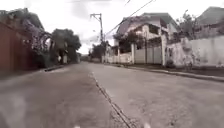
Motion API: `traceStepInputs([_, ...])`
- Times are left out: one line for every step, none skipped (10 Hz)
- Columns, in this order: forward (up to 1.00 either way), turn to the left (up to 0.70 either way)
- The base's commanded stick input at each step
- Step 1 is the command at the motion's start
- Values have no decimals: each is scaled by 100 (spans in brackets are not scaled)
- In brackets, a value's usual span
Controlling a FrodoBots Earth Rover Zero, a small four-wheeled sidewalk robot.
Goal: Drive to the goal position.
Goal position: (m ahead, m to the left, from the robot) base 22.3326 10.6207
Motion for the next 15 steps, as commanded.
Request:
traceStepInputs([70,0])
traceStepInputs([70,0])
traceStepInputs([70,-7])
traceStepInputs([70,-24])
traceStepInputs([70,-35])
traceStepInputs([70,-35])
traceStepInputs([70,-35])
traceStepInputs([70,-35])
traceStepInputs([70,-35])
traceStepInputs([70,-35])
traceStepInputs([70,-35])
traceStepInputs([70,-35])
traceStepInputs([70,-35])
traceStepInputs([70,-21])
traceStepInputs([70,0])
